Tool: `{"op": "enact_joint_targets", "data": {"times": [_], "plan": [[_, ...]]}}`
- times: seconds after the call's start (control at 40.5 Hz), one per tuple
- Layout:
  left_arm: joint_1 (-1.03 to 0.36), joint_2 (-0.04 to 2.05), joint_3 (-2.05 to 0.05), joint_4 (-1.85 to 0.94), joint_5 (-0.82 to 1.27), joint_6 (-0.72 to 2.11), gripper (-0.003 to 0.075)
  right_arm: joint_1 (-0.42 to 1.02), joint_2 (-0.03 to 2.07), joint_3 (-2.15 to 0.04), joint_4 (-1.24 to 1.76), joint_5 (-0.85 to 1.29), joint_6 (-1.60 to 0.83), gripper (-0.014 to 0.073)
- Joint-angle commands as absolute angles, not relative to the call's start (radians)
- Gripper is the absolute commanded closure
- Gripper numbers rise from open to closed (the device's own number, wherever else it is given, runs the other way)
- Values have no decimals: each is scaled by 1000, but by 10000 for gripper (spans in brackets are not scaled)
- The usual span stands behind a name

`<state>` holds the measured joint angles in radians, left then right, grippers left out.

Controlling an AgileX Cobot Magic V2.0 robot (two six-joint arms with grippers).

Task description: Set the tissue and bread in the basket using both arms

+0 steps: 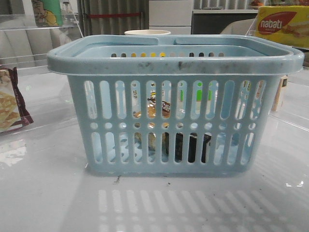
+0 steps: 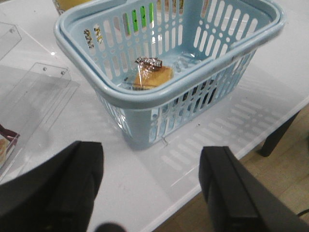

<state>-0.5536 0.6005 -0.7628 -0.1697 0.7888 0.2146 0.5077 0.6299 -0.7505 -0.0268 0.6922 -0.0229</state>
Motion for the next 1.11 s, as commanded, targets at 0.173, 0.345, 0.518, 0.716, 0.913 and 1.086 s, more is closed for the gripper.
{"op": "enact_joint_targets", "data": {"times": [0.173,0.345,0.518,0.716,0.913,1.086], "plan": [[-553,544,-715,-180,723,205,232,505,630,-775,-36,781,-27,-19],[-553,546,-713,-180,723,205,318,505,630,-775,-36,806,-27,13],[-553,549,-713,-180,721,205,482,505,630,-775,-36,809,-27,232],[-553,549,-713,-180,721,205,616,505,630,-775,-36,809,-27,484],[-553,549,-713,-180,721,205,630,505,630,-775,-36,820,-27,538],[-553,549,-713,-180,721,205,629,505,630,-775,-36,823,-27,538]]}}
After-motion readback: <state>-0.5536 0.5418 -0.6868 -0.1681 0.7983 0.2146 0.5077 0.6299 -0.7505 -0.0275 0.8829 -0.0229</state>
